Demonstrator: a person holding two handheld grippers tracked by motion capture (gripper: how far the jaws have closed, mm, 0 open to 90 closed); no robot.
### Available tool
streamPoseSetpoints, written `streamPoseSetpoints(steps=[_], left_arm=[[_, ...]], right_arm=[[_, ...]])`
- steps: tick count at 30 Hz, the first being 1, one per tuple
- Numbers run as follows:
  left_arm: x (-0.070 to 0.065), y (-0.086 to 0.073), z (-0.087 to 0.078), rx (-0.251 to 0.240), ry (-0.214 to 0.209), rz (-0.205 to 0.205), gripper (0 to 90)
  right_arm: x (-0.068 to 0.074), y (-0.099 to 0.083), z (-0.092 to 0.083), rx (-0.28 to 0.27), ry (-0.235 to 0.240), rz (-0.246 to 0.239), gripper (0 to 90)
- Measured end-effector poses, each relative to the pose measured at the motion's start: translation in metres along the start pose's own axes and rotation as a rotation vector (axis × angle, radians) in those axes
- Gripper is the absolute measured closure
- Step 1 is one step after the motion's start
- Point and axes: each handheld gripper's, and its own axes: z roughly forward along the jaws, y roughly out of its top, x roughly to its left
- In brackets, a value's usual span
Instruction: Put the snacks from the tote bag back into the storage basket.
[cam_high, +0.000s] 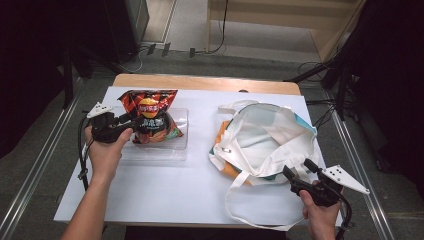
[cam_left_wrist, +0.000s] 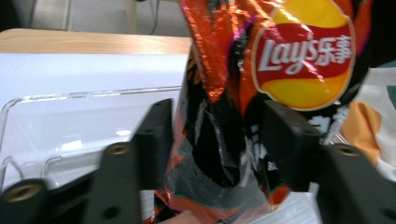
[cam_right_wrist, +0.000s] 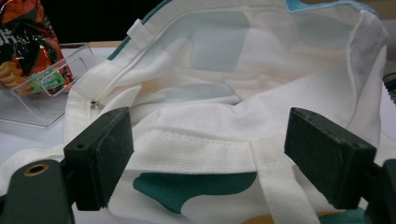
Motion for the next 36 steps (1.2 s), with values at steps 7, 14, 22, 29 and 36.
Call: streamPoseSetpoints(steps=[7,14,22,29,36], left_arm=[[-0.007,-0.01,-0.014,-0.048,0.07,-0.002,7.9],[-0.014,-0.023,-0.03,-0.107,0.041,0.027,0.0],[-0.027,-0.039,-0.047,-0.153,0.012,0.057,0.0],[-0.035,-0.052,-0.051,-0.128,0.005,0.085,0.0],[-0.046,-0.072,-0.058,-0.121,0.004,0.081,0.0]], right_arm=[[-0.002,0.001,-0.003,-0.007,-0.002,0.005,15.7],[-0.002,0.002,-0.004,-0.011,-0.002,0.004,15.7],[-0.002,0.002,-0.004,-0.013,-0.003,-0.003,15.7],[-0.003,0.002,-0.004,-0.015,-0.006,-0.012,15.7],[-0.004,0.002,-0.004,-0.016,-0.011,-0.006,15.7]])
